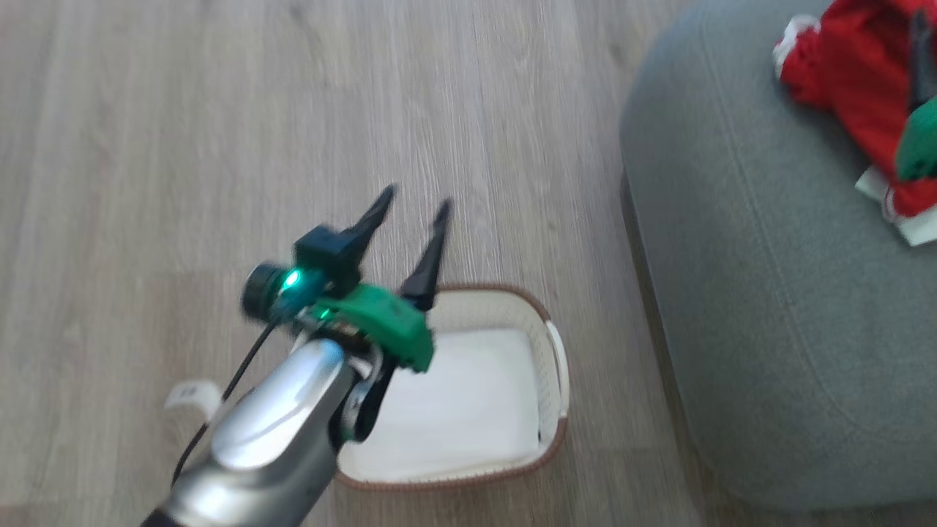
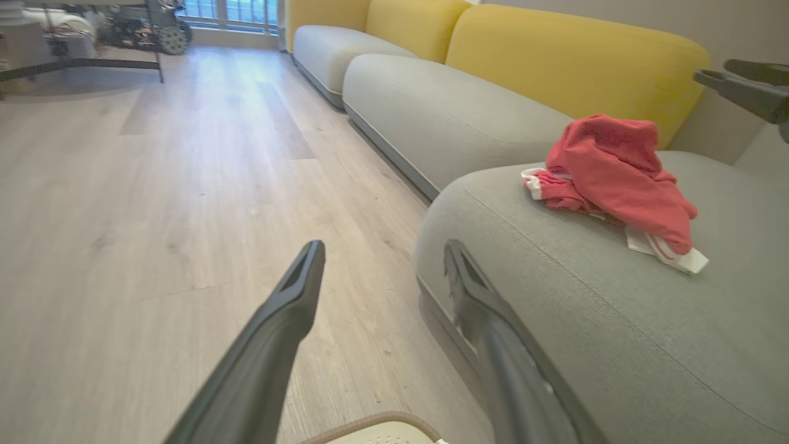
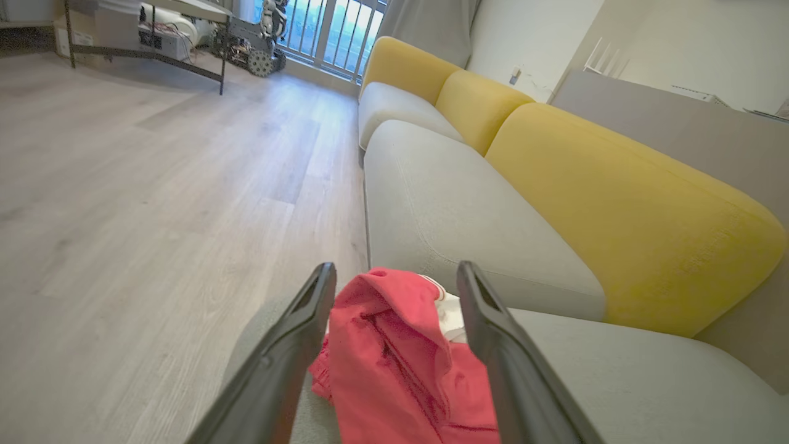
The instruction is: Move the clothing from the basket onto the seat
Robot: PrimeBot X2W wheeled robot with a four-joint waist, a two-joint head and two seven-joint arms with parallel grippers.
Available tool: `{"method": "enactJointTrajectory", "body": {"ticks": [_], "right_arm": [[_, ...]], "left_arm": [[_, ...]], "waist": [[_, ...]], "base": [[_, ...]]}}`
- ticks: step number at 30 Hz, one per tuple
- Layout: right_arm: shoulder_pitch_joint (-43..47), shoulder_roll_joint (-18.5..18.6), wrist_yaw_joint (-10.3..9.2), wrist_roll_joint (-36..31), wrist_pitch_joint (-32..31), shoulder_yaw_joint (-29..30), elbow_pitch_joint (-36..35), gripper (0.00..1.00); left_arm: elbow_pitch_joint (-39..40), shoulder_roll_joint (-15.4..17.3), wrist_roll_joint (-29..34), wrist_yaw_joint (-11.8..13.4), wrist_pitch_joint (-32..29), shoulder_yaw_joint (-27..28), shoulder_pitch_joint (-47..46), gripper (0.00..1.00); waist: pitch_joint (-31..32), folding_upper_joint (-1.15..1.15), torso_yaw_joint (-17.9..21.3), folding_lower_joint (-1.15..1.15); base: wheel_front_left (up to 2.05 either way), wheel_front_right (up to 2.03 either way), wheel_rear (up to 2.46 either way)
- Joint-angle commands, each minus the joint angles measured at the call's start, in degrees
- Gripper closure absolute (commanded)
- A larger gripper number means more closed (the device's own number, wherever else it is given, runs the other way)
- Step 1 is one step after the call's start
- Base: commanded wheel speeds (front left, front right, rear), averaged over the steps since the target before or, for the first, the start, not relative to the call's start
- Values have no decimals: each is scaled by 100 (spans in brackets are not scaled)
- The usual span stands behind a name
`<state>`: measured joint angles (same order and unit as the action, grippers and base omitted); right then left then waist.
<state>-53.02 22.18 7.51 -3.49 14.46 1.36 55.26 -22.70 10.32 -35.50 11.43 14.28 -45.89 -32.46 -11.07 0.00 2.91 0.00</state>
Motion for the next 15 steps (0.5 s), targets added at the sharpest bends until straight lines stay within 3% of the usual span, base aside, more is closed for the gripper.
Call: {"method": "enactJointTrajectory", "body": {"ticks": [1, 15], "right_arm": [[70, -48, -2, 67, 53, -104, -230, 0], [1941, -1165, -2, 688, 53, -18, -1713, 0]], "left_arm": [[168, 152, 7, 68, 70, 301, -17, 0], [845, 494, 333, 433, 71, 1825, 1755, 0]], "waist": [[339, 0, -92, 0], [1097, 0, -370, 0]], "base": [[0, 0, 0], [0, 0, 0]]}}
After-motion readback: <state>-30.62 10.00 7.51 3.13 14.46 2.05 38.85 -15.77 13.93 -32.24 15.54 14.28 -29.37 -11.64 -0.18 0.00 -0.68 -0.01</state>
